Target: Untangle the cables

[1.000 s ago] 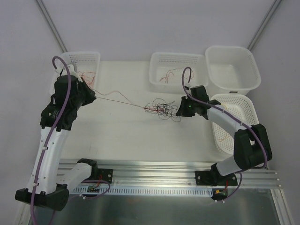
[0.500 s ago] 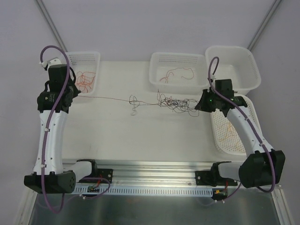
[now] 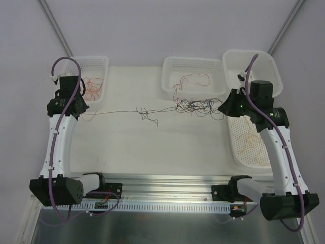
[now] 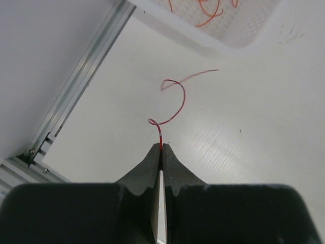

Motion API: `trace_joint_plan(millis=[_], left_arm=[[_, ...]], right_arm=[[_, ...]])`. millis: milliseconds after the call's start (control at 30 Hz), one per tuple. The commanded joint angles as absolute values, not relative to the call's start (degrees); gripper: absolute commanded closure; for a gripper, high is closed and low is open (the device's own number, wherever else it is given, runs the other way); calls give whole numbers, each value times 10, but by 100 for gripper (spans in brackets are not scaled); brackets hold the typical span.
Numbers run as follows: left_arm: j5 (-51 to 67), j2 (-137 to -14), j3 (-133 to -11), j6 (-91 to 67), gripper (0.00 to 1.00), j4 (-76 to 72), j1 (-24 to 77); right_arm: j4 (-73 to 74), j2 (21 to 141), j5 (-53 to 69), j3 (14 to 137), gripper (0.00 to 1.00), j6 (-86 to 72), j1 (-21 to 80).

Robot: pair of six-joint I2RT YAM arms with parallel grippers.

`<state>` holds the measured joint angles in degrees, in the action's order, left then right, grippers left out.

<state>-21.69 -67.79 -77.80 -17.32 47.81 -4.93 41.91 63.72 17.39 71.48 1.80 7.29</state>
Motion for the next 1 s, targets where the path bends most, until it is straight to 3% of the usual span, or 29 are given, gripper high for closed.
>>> trace_joint_plan(millis=[0,300,533,733,967], left_arm=[[-223,-683,-734,-173,100,477,-51],[-203,-701,-578,-250,100,425,-74],[-91,-687,-478,-316,100,358,-177],[-24,-692,-482,-310,100,348,-182],[63,-674,-486,-289,100,345,-156]], right_arm=[[435,597,195,789,99,35,62],[464,556,135,893,99,45,26],[461,533,143,904,99,40,20],[447,550,268,855,99,39,23],[442,610,258,722,97,53,106]])
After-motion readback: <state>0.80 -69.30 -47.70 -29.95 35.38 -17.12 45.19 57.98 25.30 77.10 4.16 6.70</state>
